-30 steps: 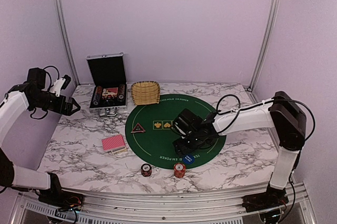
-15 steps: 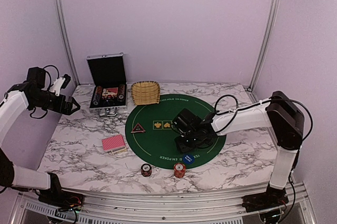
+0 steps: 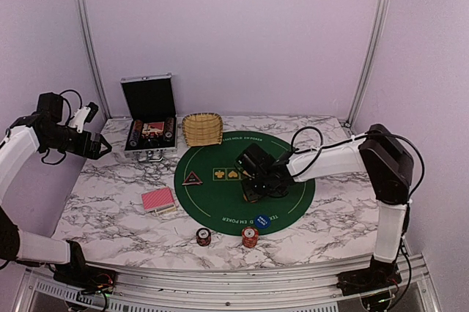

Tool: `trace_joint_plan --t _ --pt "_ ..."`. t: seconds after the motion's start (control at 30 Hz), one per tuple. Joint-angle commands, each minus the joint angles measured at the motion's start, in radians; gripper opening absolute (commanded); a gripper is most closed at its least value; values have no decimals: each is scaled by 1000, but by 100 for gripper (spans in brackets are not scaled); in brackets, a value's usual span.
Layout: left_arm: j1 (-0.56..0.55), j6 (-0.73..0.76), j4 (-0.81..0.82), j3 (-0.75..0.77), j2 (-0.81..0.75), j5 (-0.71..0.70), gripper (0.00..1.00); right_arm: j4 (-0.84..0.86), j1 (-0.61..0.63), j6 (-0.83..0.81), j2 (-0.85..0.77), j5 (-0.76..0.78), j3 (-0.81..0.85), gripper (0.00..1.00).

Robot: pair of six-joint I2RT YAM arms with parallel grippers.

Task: Distribute texas hold em gaming equipment

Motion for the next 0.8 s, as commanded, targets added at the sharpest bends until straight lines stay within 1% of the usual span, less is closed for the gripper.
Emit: trace_joint_plan --t 0.0,0.07,0.1,0.17,0.23,0.53,0.77 --pt "2 12 -37 28 -14 15 99 -11 -44 -20 52 4 35 42" --pt "2 17 -40 30 -15 14 99 -9 -67 -23 64 -27 47 43" --pt "2 18 -42 30 -17 14 99 -8 -74 -26 65 -45 52 46" --pt "2 26 -48 30 -20 13 99 2 -75 -32 49 -67 49 59" --pt "2 33 -50 29 -23 11 99 8 -74 -33 26 -84 39 65" --pt "2 38 -51 38 -11 7 99 19 -33 -3 -122 -111 -69 70" --pt "2 32 -54 53 -14 12 99 19 -3 18 -127 -132 -107 72"
